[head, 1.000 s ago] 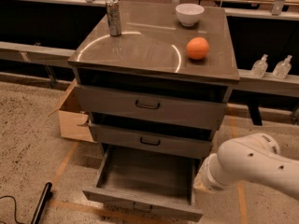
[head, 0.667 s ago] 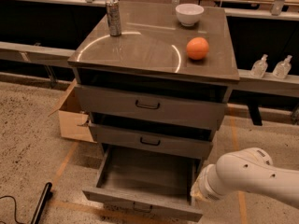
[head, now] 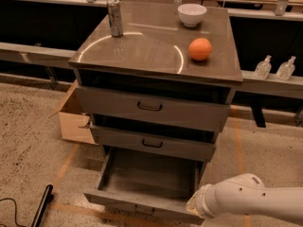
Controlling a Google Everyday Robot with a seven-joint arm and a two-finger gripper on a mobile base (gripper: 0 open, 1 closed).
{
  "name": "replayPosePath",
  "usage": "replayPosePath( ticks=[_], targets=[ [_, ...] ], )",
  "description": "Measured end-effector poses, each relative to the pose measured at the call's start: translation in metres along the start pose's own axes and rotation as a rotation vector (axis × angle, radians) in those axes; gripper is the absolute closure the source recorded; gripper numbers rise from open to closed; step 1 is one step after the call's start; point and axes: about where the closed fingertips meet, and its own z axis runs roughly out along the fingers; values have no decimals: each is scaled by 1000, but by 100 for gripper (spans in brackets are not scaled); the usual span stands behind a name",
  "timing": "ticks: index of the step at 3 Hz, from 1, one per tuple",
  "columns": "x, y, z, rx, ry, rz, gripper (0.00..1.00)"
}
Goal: Close bottom drawer
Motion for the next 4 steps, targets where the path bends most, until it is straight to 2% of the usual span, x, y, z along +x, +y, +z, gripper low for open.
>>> replayPosePath(
  ticks=[1,2,3,4],
  targets=[
    [0,2,40,-5,-53,-24,100],
    [8,7,90,-31,-72,-46,100],
    [8,7,90,-31,-72,-46,100],
    [11,10,112,-16,-117,-63,100]
  ],
)
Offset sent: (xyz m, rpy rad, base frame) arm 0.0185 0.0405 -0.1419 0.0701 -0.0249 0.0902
